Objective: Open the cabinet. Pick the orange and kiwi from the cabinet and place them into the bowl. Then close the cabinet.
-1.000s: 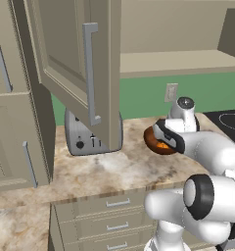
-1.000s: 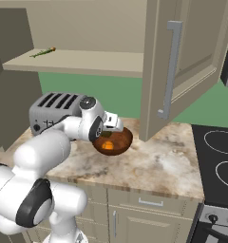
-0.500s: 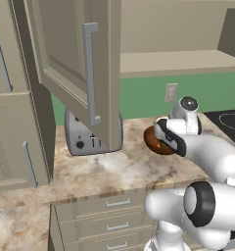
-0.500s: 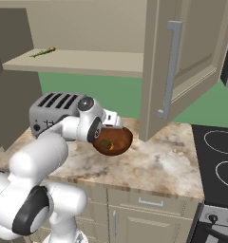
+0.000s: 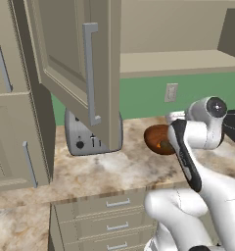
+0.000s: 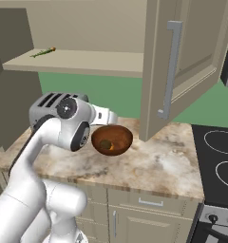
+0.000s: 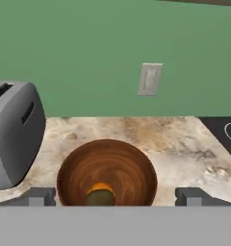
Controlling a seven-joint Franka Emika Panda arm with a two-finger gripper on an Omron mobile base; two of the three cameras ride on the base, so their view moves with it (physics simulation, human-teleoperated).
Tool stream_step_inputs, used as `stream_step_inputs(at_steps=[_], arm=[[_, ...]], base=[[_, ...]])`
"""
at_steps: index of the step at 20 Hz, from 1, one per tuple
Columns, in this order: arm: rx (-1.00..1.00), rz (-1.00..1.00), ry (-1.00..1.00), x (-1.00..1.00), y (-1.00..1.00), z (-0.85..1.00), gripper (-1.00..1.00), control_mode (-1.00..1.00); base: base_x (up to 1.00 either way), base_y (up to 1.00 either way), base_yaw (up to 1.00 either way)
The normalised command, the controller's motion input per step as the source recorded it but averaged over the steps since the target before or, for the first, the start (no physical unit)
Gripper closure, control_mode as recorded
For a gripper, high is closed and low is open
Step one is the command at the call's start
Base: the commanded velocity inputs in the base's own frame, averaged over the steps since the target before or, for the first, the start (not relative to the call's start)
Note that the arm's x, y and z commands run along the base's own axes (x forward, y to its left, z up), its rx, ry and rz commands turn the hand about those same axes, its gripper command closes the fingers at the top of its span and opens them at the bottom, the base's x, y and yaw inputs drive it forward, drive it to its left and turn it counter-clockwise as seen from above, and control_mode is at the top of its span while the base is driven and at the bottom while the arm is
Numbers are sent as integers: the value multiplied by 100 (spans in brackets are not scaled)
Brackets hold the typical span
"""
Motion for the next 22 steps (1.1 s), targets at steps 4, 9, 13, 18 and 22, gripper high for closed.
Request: stream_step_inputs(at_steps=[4, 9, 13, 18, 22], arm=[[0, 0, -27, -100, 0, 100, -100, -100], [0, 0, -21, -95, 23, 89, -100, -100], [-1, 0, -12, -83, 59, 86, -100, -100], [-2, 0, -12, -90, 59, 87, -100, -100], [0, 0, -7, -98, 39, 86, -100, -100]], base=[[0, 0, 0], [0, 0, 0], [0, 0, 0], [0, 0, 0], [0, 0, 0]])
